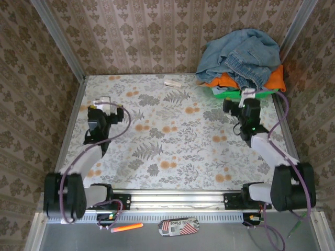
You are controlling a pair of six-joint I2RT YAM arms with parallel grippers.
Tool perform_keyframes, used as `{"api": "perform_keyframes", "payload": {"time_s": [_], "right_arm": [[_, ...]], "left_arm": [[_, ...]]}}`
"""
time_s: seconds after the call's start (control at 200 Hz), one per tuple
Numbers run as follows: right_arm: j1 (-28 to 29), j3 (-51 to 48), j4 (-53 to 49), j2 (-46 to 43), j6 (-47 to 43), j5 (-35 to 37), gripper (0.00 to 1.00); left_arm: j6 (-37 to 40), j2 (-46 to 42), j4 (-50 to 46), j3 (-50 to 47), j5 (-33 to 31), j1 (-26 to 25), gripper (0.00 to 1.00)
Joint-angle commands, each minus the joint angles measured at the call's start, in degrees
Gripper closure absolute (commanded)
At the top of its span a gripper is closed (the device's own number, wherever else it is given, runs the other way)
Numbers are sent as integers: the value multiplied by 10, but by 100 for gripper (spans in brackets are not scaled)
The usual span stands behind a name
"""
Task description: Fold and stack the trousers
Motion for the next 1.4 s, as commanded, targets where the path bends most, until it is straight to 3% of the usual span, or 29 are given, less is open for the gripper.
{"api": "perform_keyframes", "payload": {"time_s": [0.0, 0.065, 0.14, 0.195, 0.25, 0.32, 0.455, 0.555, 0.685, 0.745, 0.895, 1.08, 1.395], "right_arm": [[8, 94, -198, -47, 83, 27, 0], [3, 115, -224, -65, 158, 41, 0], [-11, 120, -234, -77, 221, 52, 0], [-19, 148, -272, -61, 216, 32, 0], [-20, 180, -321, -38, 204, 11, 0], [-21, 194, -347, -14, 193, -3, 0], [-30, 152, -282, -18, 184, -32, 0], [-36, 145, -228, -7, 170, -63, 1], [-35, 258, -305, 87, 131, -60, 26], [-34, 304, -330, 139, 117, -53, 31], [-33, 364, -313, 211, 112, -32, 31], [-15, 483, -330, 317, 87, 3, 20], [-5, 658, -369, 466, 80, 64, 15]], "left_arm": [[-154, -71, -224, 76, -53, -1, 0], [-244, -99, -329, 123, -31, 8, 0], [-273, -137, -361, 134, 45, 25, 0], [-311, -172, -343, 105, 55, 38, 0], [-401, -213, -324, 52, 40, 67, 0], [-460, -255, -244, -27, 109, 128, 0], [-488, -260, -230, -61, 174, 185, 0], [-475, -236, -257, -45, 202, 183, 3], [-474, -200, -260, -34, 245, 179, 12], [-473, -183, -262, -29, 258, 170, 15], [-470, -150, -266, -22, 242, 119, 18], [-447, -101, -264, 7, 222, 49, 19], [-437, -43, -243, 21, 235, 13, 19]]}}
